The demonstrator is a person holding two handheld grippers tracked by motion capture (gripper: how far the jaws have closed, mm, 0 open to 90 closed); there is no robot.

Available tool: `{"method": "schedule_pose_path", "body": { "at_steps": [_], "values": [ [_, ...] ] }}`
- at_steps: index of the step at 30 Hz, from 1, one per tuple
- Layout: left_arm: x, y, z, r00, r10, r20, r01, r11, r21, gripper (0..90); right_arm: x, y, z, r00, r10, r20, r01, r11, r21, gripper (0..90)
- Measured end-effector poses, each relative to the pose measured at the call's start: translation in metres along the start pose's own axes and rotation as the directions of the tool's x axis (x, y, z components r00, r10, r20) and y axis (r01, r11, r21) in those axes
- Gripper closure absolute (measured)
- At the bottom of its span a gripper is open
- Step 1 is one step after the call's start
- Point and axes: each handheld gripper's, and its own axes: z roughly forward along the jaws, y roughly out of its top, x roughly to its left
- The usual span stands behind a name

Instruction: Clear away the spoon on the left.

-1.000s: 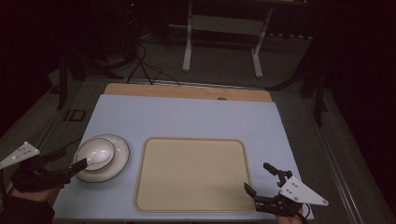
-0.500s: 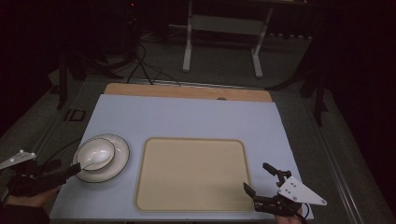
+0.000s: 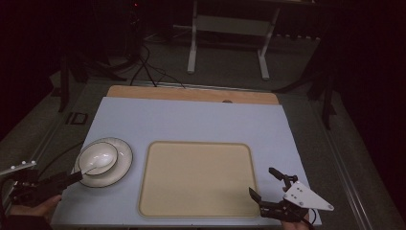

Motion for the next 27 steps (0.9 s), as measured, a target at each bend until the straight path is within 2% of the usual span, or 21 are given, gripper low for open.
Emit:
{"method": "schedule_pose_path", "body": {
  "at_steps": [5, 10, 13, 16, 21, 22, 24, 27],
  "values": [
    [0.008, 0.0, 0.003, 0.9982, -0.055, 0.025, 0.054, 0.9984, 0.016, 35.4, 0.0, 0.0, 0.0, 1.0, 0.003, 0.0, -0.003, 1.0, 0.003, 12.7],
    [0.018, -0.002, 0.009, 0.9907, -0.122, 0.059, 0.121, 0.9921, 0.034, 42.1, 0.0, 0.0, 0.0, 1.0, 0.001, 0.0, -0.001, 1.0, 0.003, 12.7],
    [0.022, -0.003, 0.012, 0.9855, -0.148, 0.082, 0.145, 0.9884, 0.045, 46.0, 0.0, -0.001, 0.0, 1.0, 0.001, -0.001, -0.001, 1.0, 0.004, 12.7],
    [0.024, -0.003, 0.014, 0.9832, -0.155, 0.098, 0.15, 0.9873, 0.053, 48.4, 0.0, -0.001, 0.0, 1.0, -0.001, -0.002, 0.001, 1.0, 0.005, 12.7],
    [0.023, -0.002, 0.018, 0.9842, -0.144, 0.102, 0.138, 0.9882, 0.067, 56.3, 0.0, -0.001, 0.001, 1.0, 0.001, -0.002, -0.001, 1.0, 0.008, 12.7],
    [0.024, -0.002, 0.019, 0.9821, -0.15, 0.113, 0.143, 0.9874, 0.068, 56.3, 0.0, -0.001, 0.001, 1.0, 0.0, -0.002, 0.0, 1.0, 0.008, 12.7],
    [0.023, -0.001, 0.021, 0.984, -0.142, 0.107, 0.134, 0.9882, 0.073, 60.4, 0.0, -0.001, 0.0, 1.0, 0.0, -0.003, 0.0, 1.0, 0.007, 12.7],
    [0.021, -0.001, 0.024, 0.9833, -0.138, 0.118, 0.128, 0.9877, 0.09, 65.7, -0.001, -0.001, 0.0, 1.0, 0.001, -0.002, -0.001, 1.0, 0.01, 12.7]
  ]
}}
